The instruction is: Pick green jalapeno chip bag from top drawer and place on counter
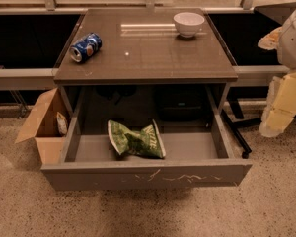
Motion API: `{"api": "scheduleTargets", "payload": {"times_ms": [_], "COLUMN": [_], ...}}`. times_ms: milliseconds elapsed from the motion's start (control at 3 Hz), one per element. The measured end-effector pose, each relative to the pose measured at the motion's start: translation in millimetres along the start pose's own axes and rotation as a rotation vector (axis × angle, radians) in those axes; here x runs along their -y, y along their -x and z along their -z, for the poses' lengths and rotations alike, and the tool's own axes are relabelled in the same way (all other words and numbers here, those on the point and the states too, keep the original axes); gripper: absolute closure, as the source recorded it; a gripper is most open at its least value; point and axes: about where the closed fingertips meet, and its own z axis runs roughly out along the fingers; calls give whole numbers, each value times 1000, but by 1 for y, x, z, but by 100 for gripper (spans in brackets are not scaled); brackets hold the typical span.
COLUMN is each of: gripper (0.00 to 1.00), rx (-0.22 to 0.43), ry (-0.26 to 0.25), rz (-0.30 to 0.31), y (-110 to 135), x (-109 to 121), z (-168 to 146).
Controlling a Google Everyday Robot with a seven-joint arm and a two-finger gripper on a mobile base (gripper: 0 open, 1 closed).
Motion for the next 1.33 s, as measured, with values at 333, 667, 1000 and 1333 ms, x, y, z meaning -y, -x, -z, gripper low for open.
{"api": "scheduleTargets", "payload": {"times_ms": [333,667,1000,1333], "gripper": [0,0,0,0], "rx": [0,52,187,282], "ry": [0,22,95,158], "rz": [0,11,56,94], "y": [0,12,48,79], "x": [0,11,26,28], "z": [0,-20,-68,-105]}}
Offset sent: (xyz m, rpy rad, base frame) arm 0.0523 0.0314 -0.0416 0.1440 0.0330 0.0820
